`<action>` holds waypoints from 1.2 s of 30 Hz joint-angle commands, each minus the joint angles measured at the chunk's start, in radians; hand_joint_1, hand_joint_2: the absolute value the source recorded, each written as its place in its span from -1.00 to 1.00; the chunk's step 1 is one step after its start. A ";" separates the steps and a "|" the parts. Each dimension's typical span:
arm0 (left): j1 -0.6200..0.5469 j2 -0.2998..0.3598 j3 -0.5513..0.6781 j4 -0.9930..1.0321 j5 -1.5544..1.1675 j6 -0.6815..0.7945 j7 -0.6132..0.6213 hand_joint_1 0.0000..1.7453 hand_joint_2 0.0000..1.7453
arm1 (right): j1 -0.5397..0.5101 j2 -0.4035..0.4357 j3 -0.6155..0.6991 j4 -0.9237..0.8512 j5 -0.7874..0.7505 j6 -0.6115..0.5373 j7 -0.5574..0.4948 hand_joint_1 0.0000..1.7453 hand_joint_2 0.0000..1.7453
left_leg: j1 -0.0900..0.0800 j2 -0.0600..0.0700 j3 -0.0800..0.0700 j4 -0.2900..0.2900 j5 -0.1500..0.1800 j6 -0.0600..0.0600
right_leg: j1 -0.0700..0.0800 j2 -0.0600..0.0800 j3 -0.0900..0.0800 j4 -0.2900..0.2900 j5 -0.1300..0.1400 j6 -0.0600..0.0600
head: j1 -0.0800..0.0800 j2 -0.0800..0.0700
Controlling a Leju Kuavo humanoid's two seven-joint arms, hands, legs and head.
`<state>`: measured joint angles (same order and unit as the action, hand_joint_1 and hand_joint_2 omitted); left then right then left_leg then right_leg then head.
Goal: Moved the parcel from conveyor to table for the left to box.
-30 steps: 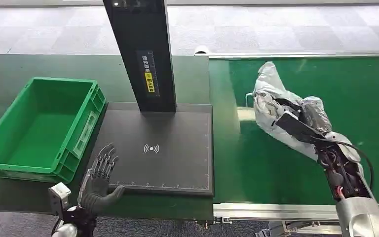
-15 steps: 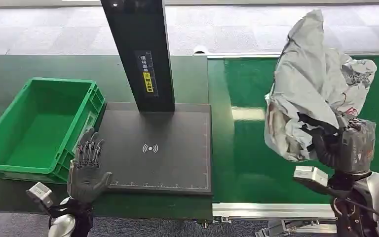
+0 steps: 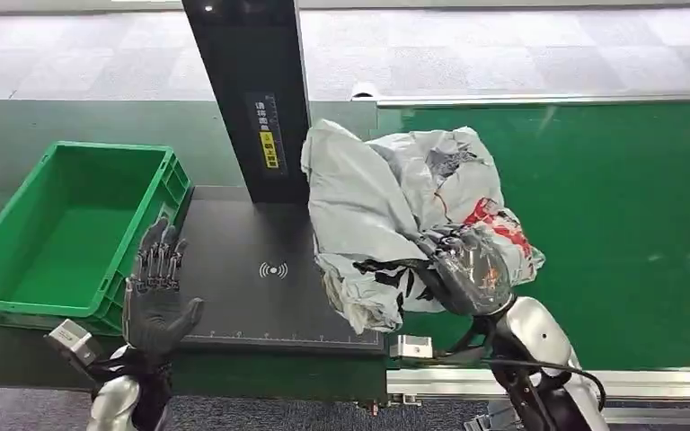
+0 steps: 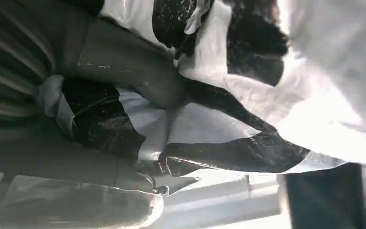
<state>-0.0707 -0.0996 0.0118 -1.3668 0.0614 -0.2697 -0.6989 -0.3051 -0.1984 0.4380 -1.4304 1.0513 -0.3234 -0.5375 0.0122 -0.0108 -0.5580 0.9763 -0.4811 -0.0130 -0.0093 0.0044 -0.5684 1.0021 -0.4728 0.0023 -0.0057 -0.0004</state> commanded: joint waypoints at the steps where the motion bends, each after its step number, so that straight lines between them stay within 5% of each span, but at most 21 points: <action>1: -0.014 0.009 -0.018 0.056 -0.001 -0.002 0.001 -1.00 1.00 | -0.185 0.003 0.176 0.368 -0.023 0.007 -0.012 1.00 1.00 | 0.000 0.005 0.003 -0.002 0.001 0.001 | 0.000 0.004 0.002 -0.002 0.002 0.000 | 0.000 0.000; 12: -0.016 0.010 -0.020 0.059 0.005 -0.010 0.001 -1.00 1.00 | -0.203 -0.006 0.205 0.384 -0.006 0.031 -0.004 1.00 1.00 | 0.000 0.001 0.001 -0.001 0.000 0.001 | 0.000 0.000 0.000 -0.001 0.001 0.000 | 0.000 0.000; 19: -0.052 0.008 -0.054 0.089 0.043 -0.043 0.001 -1.00 1.00 | -0.400 0.177 0.342 0.869 -0.002 -0.035 -0.067 1.00 1.00 | 0.000 0.005 0.002 -0.001 0.001 0.000 | 0.000 0.004 0.000 -0.002 0.003 -0.001 | 0.000 0.000; 25: -0.106 0.007 -0.091 0.127 0.047 -0.056 0.003 -1.00 1.00 | -0.444 0.294 0.407 1.007 0.008 -0.069 -0.104 1.00 1.00 | 0.000 0.003 0.002 0.000 0.001 0.000 | 0.001 0.002 0.001 0.000 0.001 -0.001 | 0.000 0.000; 29: -0.154 0.004 -0.127 0.188 0.054 -0.072 0.001 -1.00 1.00 | -0.463 0.390 0.476 1.052 0.006 0.023 -0.120 1.00 1.00 | 0.000 0.004 0.002 0.000 0.000 0.000 | 0.001 0.003 0.000 0.000 0.001 -0.001 | 0.000 0.000; 36: -0.227 -0.008 -0.179 0.264 0.045 -0.086 0.001 -1.00 1.00 | -0.444 0.436 0.523 1.101 -0.001 0.089 -0.101 1.00 1.00 | 0.000 -0.001 0.002 -0.001 0.002 0.000 | 0.001 -0.002 0.001 -0.001 0.001 0.000 | 0.000 0.000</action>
<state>-0.1972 -0.1087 -0.0953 -1.2555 0.1118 -0.3479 -0.6989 -0.7098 0.1605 0.8560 -0.4968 1.0586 -0.2728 -0.6432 0.0127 -0.0105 -0.5573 0.9766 -0.4806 -0.0134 -0.0089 0.0051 -0.5693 1.0028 -0.4724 0.0019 -0.0054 0.0000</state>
